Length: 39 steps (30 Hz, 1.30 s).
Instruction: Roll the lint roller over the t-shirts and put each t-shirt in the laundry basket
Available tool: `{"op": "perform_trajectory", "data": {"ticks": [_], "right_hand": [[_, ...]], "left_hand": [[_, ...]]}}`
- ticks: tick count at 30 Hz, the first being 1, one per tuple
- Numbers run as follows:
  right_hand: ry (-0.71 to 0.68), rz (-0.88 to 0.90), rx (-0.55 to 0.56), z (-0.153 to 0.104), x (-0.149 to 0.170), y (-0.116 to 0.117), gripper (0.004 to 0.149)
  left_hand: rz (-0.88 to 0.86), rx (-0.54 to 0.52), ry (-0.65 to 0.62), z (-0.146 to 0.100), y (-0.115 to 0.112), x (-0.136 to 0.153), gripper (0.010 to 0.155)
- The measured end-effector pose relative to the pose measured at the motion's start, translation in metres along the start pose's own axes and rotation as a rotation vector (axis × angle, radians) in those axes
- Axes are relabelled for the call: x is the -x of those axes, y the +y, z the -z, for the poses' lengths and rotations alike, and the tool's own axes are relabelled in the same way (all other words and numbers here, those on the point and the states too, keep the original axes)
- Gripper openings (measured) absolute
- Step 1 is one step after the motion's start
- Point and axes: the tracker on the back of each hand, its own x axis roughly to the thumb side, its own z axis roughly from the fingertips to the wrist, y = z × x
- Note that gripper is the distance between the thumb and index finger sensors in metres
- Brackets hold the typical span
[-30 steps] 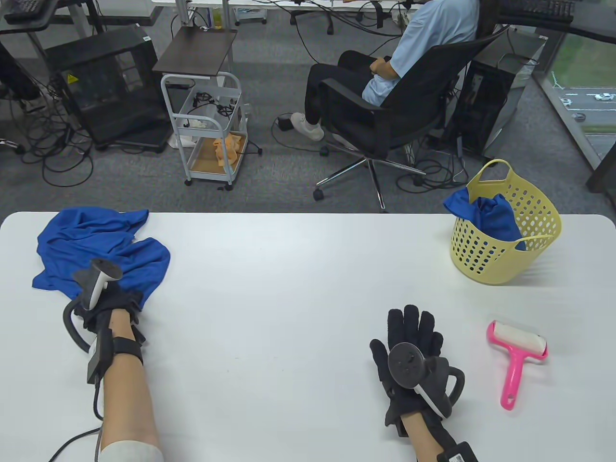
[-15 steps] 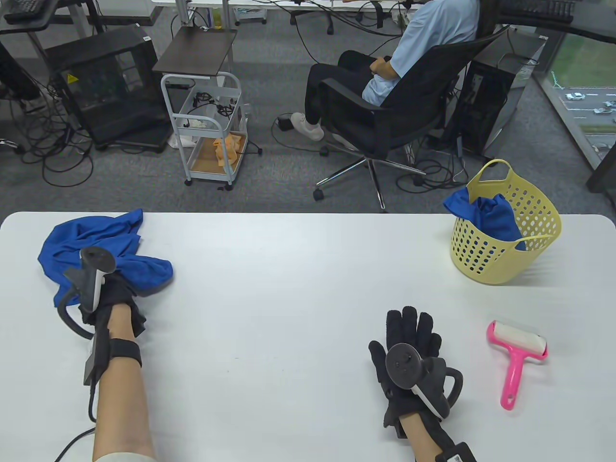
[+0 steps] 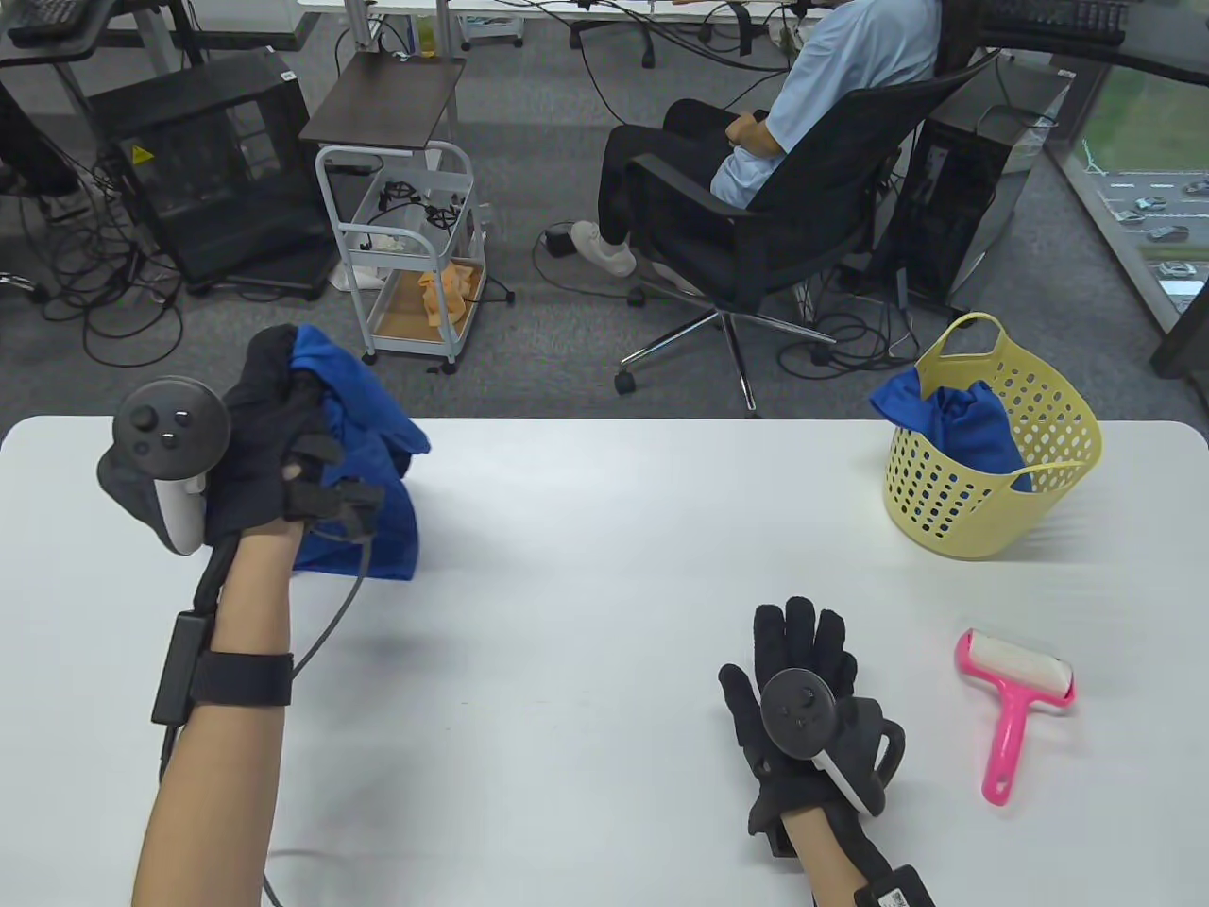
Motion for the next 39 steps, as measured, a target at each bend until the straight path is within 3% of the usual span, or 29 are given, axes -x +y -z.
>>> {"op": "perform_trajectory", "data": {"ticks": [4, 9, 13, 14, 16, 17, 19, 23, 27, 29, 32, 35, 37, 39], "right_hand": [[-0.109, 0.139, -0.025, 0.012, -0.017, -0.02, 0.074], [-0.203, 0.373, -0.094, 0.042, -0.052, -0.064, 0.1], [-0.19, 0.572, -0.038, 0.08, -0.064, -0.101, 0.098], [-0.172, 0.581, -0.036, 0.086, -0.064, -0.106, 0.093], [-0.163, 0.578, 0.042, 0.101, -0.061, -0.123, 0.055], [-0.212, 0.579, 0.066, 0.105, -0.059, -0.13, 0.044], [-0.187, 0.58, 0.108, 0.106, -0.055, -0.147, 0.041], [-0.181, 0.569, 0.082, 0.11, -0.053, -0.173, 0.046], [-0.307, 0.439, -0.028, 0.107, -0.086, -0.18, 0.071], [-0.409, 0.395, -0.041, 0.103, -0.112, -0.185, 0.06], [-0.525, 0.44, -0.08, 0.094, -0.137, -0.196, 0.059], [-0.58, 0.548, -0.001, 0.09, -0.15, -0.203, 0.06], [-0.585, 0.594, 0.019, 0.093, -0.159, -0.202, 0.079], [-0.587, 0.566, -0.055, 0.097, -0.168, -0.197, 0.093]], "left_hand": [[-0.106, 0.096, -0.132, -0.008, -0.018, -0.059, 0.046], [-0.253, 0.138, -0.19, 0.002, -0.025, -0.112, 0.046], [-0.249, 0.198, -0.23, 0.006, -0.025, -0.136, 0.046], [-0.236, 0.2, -0.237, 0.006, -0.025, -0.137, 0.046], [-0.174, 0.19, -0.229, 0.006, -0.022, -0.137, 0.046], [-0.132, 0.196, -0.223, 0.006, -0.02, -0.135, 0.046], [-0.037, 0.194, -0.229, 0.008, -0.016, -0.127, 0.046], [0.047, 0.209, -0.219, 0.012, -0.013, -0.113, 0.046], [-0.06, 0.287, -0.234, 0.007, -0.027, -0.128, 0.046], [0.025, 0.279, -0.291, 0.002, -0.034, -0.144, 0.046], [0.158, 0.257, -0.343, -0.002, -0.042, -0.159, 0.046], [0.257, 0.264, -0.348, -0.004, -0.052, -0.164, 0.045], [0.274, 0.309, -0.344, -0.005, -0.063, -0.163, 0.044], [0.284, 0.331, -0.348, -0.009, -0.073, -0.161, 0.044]]}}
